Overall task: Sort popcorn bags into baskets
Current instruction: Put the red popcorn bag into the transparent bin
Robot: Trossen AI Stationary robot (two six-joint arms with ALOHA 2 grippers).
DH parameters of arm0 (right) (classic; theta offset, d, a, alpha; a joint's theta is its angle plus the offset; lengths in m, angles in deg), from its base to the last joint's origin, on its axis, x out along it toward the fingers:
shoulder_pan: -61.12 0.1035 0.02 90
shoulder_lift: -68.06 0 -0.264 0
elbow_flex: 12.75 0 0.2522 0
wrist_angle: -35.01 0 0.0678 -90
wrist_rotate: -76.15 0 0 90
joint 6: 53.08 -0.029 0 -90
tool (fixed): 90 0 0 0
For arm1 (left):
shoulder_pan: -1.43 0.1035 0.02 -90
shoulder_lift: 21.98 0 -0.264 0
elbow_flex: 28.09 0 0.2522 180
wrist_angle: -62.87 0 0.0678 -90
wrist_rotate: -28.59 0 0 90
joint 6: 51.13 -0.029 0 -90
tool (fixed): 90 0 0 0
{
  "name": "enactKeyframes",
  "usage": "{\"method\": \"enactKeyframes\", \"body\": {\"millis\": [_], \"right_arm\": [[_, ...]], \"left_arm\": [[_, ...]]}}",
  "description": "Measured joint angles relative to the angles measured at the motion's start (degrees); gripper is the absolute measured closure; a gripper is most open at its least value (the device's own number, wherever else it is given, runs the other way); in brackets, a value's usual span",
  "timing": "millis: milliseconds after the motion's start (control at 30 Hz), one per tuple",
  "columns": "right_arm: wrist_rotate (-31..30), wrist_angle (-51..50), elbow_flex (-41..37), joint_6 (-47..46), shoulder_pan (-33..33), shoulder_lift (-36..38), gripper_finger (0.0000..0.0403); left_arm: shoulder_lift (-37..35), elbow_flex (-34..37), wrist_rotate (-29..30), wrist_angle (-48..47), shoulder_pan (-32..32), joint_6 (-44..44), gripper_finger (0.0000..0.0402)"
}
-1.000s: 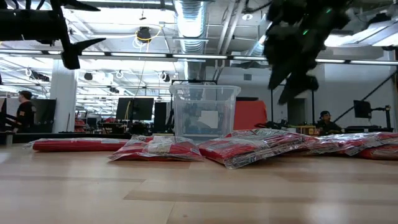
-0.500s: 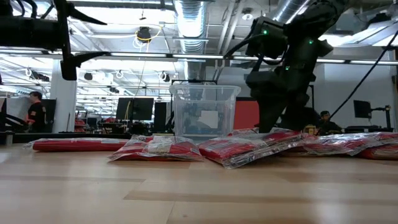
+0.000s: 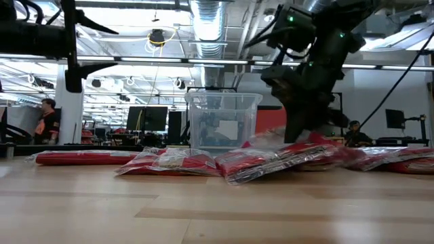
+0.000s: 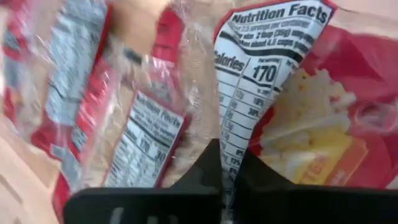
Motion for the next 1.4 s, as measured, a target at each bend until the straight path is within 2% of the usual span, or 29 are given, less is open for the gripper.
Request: {"method": "enactKeyframes", "body": {"millis": [133, 267, 433, 533, 667, 800, 900, 1033, 1167, 1267, 1400], "right_arm": [[-0.7, -3.4, 1.8, -1.7, -1.3, 2.4, 0.0382], [-0.7, -7.4, 4.2, -1.4, -2.3, 5.8, 0.0396], [-0.6, -13.0, 5.6, -1.7, -3.3, 10.3, 0.0385], [-0.7, -12.5, 5.7, -1.7, -3.2, 14.1, 0.0396], [-0.3, -11.6, 5.8, -2.7, -4.4, 20.9, 0.0390], [-1.7, -3.8, 5.8, -0.6, -7.8, 26.9, 0.0397], [-1.4, 2.5, 5.9, 2.6, -13.0, 28.7, 0.0396], [2.2, 3.0, 8.5, 8.5, -22.8, 26.1, 0.0398], [9.0, 3.2, 14.5, 14.1, -31.2, 18.5, 0.0396], [13.7, 2.9, 20.0, 17.2, -34.7, 11.6, 0.0396], [16.9, 2.7, 27.1, 19.8, -36.7, 3.0, 0.0398]], "left_arm": [[0.0, 0.0, 0.0, -1.3, 0.0, 0.0, 0.0109], [0.0, 0.0, -0.5, -1.7, 0.0, 0.0, 0.0109], [0.0, 0.0, -0.5, -3.0, 0.0, 0.9, 0.0109], [0.0, 0.0, -0.6, -3.8, 0.0, 2.0, 0.0109], [0.0, 0.0, -0.6, -4.1, 0.0, 2.4, 0.0109], [0.0, 0.0, -0.5, -4.3, 0.0, 3.3, 0.0109], [0.0, 0.0, -0.4, -5.1, 0.0, 4.4, 0.0109], [0.0, 0.0, -0.4, -6.6, 0.0, 6.3, 0.0109], [0.0, 0.0, -0.4, -8.0, 0.0, 7.8, 0.0109], [0.0, 0.0, -0.4, -8.8, 0.0, 8.6, 0.0109], [0.0, 0.0, -0.3, -8.9, 0.0, 8.5, 0.0109]]}}
